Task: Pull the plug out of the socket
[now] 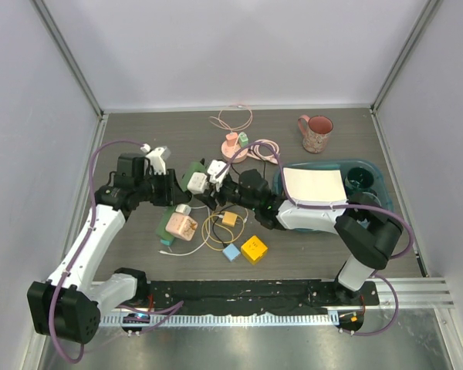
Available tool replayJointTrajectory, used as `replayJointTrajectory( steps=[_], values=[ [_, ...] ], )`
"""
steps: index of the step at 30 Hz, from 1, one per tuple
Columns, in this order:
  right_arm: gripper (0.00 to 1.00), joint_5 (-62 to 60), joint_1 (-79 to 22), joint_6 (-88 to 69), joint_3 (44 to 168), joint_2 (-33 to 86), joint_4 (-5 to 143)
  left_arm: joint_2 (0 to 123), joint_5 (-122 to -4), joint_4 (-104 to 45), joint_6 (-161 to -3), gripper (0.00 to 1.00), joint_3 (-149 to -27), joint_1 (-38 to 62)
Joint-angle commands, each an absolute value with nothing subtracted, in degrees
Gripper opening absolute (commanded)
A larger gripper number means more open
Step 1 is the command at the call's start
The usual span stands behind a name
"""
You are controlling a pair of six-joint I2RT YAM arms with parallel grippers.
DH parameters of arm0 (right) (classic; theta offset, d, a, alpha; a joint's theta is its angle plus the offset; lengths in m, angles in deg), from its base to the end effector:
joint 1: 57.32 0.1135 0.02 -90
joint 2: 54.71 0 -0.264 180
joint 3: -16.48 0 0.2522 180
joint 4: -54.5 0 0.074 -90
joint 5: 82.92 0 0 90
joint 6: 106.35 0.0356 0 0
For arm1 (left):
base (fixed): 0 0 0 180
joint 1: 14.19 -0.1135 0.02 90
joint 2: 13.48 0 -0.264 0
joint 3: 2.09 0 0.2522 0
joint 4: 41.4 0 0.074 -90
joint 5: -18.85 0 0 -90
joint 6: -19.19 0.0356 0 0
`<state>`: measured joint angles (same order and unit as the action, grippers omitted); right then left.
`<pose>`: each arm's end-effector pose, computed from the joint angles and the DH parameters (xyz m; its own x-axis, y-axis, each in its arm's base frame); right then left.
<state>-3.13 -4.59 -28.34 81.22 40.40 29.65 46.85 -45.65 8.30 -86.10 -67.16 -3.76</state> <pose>0.2188 0.2980 0.2385 0.1279 -0.1695 -0.9772 -0.8827 0.4297 -0.1901 0.2094 -0.0541 0.2887 -0.7924 -0.0961 -0.6023 0.2633 0.8368 -0.4800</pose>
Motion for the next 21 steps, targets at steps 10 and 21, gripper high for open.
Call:
replayJointTrajectory(
  steps=[10, 21],
  values=[
    [0.01, 6.6, -1.7, -30.0, 89.0, 33.8, 37.2, 47.2, -69.7, 4.1, -88.8, 0.0, -69.5, -7.5],
    [0.01, -3.0, -4.6, -23.7, 78.8, 30.9, 24.9, 47.3, -70.4, 4.2, -88.8, 0.0, -69.4, -7.5]
  ],
)
